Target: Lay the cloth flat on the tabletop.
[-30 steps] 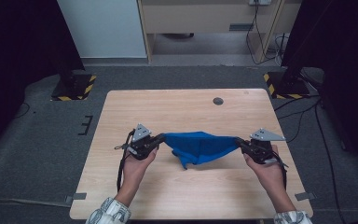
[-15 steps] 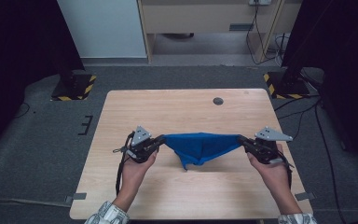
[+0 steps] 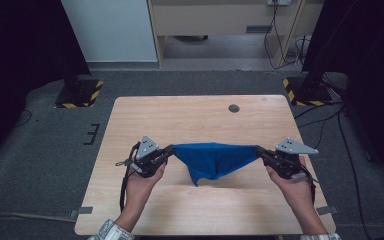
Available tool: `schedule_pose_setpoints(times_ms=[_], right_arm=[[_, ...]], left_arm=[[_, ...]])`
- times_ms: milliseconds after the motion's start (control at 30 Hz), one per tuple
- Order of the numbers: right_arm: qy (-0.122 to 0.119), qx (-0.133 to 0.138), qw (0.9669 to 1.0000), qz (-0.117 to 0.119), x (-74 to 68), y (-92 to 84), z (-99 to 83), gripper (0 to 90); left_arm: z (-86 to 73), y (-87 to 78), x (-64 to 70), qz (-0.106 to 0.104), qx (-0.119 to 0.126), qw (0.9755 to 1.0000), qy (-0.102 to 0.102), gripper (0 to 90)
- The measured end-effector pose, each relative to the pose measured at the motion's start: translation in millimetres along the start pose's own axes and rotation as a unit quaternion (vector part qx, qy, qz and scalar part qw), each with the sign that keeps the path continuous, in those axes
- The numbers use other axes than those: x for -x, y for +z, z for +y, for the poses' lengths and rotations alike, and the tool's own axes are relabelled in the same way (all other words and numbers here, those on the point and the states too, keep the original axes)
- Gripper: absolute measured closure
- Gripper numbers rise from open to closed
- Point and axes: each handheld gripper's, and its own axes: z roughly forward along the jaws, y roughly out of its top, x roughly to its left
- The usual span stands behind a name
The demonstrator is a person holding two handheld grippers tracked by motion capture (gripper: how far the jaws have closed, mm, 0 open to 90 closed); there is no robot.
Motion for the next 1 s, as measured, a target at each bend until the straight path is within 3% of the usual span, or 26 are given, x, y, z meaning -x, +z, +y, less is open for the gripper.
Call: schedule_pose_setpoints(times_ms=[133,333,433,633,833,1000], right_arm=[[-0.003,0.005,1.0,0.004,-5.2,-8.3,3.1,88.5],[-0.01,0.025,0.9995,0.016,-17.9,-38.4,20.3,88.5],[-0.015,0.023,0.9995,0.019,-17.6,-42.2,28.6,88.5],[-0.011,0.006,0.9999,0.006,-4.0,-22.5,31.7,88.5],[-0.01,-0.004,0.9999,-0.004,7.2,-1.8,41.3,88.5],[-0.006,-0.009,0.9999,-0.007,17.0,12.2,49.3,88.4]], left_arm=[[5.0,-10.2,4.8,-0.003,0.008,1.0,-0.001,86.2],[28.7,-36.3,18.0,-0.011,0.024,0.9995,0.017,86.2],[39.9,-38.5,17.7,-0.014,0.02,0.9995,0.02,86.0],[46.7,-20.1,0.8,-0.012,0.006,0.9999,0.003,85.8],[51.8,-2.0,-12.9,-0.001,-0.006,1.0,0.001,85.9],[55.8,14.1,-25.6,-0.005,-0.011,0.9996,-0.024,85.8]])
